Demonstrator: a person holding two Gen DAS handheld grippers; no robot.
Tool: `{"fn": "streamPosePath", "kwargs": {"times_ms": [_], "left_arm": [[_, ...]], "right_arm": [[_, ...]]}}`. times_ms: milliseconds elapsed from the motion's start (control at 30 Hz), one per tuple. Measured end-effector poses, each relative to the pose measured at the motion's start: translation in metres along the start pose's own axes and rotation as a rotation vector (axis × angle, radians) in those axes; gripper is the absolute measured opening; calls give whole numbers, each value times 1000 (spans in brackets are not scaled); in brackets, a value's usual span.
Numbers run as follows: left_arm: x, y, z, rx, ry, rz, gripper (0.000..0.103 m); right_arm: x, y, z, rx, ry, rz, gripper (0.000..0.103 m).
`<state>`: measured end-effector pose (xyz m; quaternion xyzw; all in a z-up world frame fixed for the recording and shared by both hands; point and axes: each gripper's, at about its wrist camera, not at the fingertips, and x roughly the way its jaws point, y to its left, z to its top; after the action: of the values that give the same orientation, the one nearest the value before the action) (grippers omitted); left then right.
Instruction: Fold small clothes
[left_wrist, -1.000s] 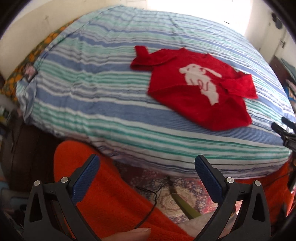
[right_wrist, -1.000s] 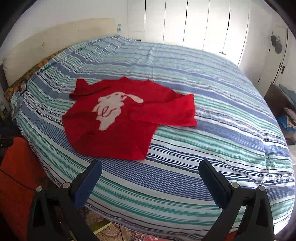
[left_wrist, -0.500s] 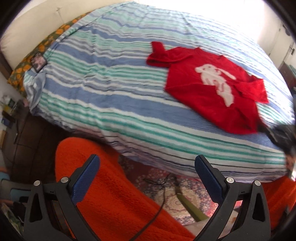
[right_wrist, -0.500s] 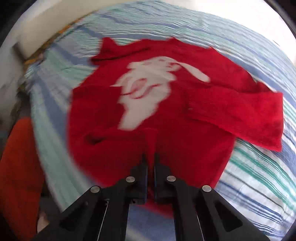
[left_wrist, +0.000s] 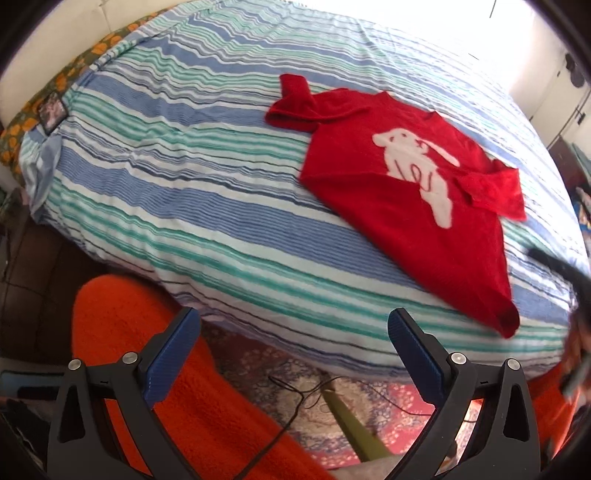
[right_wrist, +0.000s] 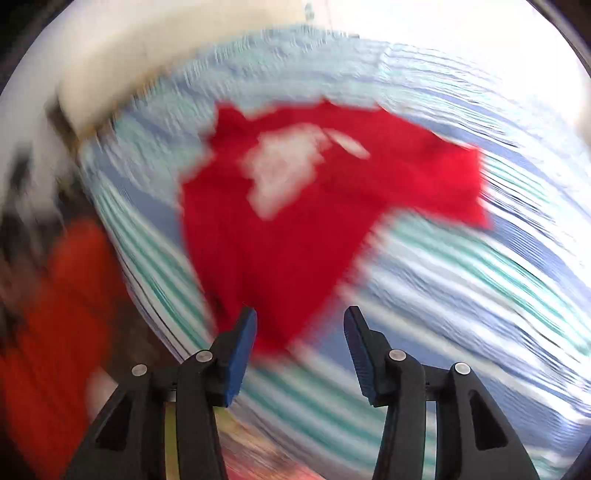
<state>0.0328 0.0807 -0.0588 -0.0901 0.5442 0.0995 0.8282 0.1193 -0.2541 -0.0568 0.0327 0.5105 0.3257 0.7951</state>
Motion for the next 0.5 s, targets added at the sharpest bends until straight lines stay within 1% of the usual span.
{"fn": "streamPosePath", "kwargs": {"times_ms": [67, 100, 133, 233, 267, 300, 333, 367, 400, 433, 467, 500], "left_arm": [[-4, 5, -5, -7, -1, 2, 102], [-6, 10, -9, -18, -3, -1, 102], [-8, 14, -11, -28, -3, -2, 102], [-12, 34, -20, -70, -10, 10, 102], [-13, 41, -22, -84, -15, 17, 102], [-12, 51, -25, -103, -21, 28, 102], [-11, 57, -27, -117, -22, 35, 102], [-7, 65, -27, -135, -17, 42, 102], [-3, 70, -27, -146, -9, 45, 102], [4, 76, -25, -156, 9, 44, 102], [10, 78, -23, -162, 22, 37, 102], [14, 80, -20, -165, 28, 24, 102]], "right_arm": [[40, 4, 35, 105, -2, 129, 50], [63, 8, 47, 150, 4, 144, 50], [90, 10, 59, 195, 13, 126, 50], [154, 9, 77, 299, 66, 17, 50], [176, 12, 79, 335, 100, 32, 50], [186, 19, 78, 340, 124, 78, 50], [191, 36, 76, 309, 151, 163, 50], [192, 63, 70, 234, 191, 318, 50], [187, 86, 63, 166, 224, 430, 50], [171, 115, 49, 56, 262, 559, 50], [152, 136, 34, -35, 282, 632, 49], [133, 149, 17, -110, 288, 672, 49]]}}
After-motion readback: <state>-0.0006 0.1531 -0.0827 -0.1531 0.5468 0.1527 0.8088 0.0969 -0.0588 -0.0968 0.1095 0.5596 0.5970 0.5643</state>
